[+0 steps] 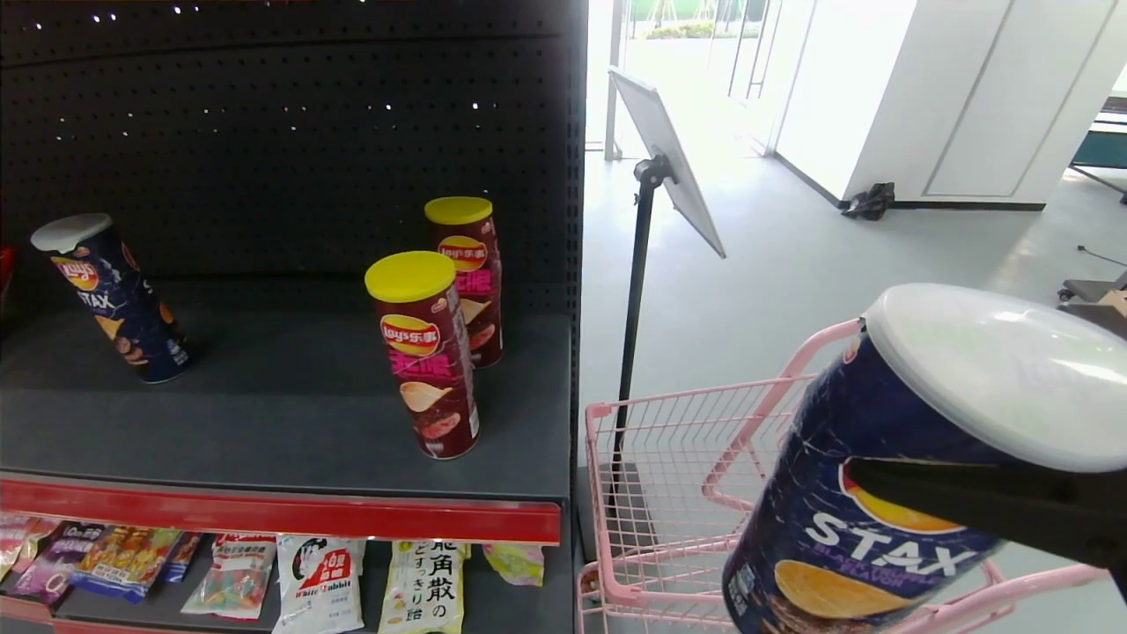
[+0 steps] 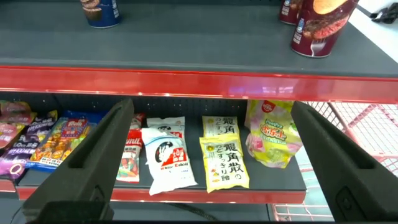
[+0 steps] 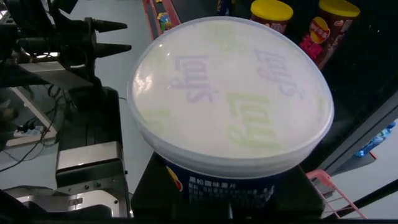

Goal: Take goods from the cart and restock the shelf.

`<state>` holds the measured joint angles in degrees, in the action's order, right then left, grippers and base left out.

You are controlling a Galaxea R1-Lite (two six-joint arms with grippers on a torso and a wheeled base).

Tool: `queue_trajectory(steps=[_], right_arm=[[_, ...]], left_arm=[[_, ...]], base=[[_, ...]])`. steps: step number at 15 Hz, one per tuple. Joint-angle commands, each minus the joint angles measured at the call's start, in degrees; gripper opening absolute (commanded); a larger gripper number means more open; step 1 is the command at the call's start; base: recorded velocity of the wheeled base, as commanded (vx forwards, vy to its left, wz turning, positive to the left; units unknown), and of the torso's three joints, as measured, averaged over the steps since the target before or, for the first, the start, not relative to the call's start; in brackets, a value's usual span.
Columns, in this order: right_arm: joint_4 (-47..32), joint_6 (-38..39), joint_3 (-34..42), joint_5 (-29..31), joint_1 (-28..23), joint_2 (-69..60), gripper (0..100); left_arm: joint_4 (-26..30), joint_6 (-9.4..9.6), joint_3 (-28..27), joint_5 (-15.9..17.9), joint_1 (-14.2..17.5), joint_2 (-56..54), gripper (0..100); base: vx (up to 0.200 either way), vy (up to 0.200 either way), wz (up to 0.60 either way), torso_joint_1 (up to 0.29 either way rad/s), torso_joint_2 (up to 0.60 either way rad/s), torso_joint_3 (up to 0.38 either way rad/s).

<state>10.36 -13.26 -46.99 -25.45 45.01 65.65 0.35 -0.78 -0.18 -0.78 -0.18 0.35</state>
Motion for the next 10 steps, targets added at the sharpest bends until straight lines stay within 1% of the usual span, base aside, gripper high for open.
queue_trajectory(steps=[1,6,10], right_arm=[[0.01,-0.01,0.06,-0.03,-0.71,-0.52,0],[-0.08,-0.01,0.94,-0.03,-1.06,-1.57,0],[-0.17,-0.01,-0.82,0.05,-2.29,-1.66,0]], left_arm=[[0.0,-0.1,0.01,-0.01,0.01,0.09,100],[0.0,-0.01,0.01,-0.01,0.01,0.09,100],[0.0,-0.01,0.01,-0.01,0.01,0.09,100]], base=[[0.0,0.0,0.0,0.0,0.0,0.0],[0.0,0.0,0.0,0.0,0.0,0.0],[0.0,0.0,0.0,0.0,0.0,0.0]])
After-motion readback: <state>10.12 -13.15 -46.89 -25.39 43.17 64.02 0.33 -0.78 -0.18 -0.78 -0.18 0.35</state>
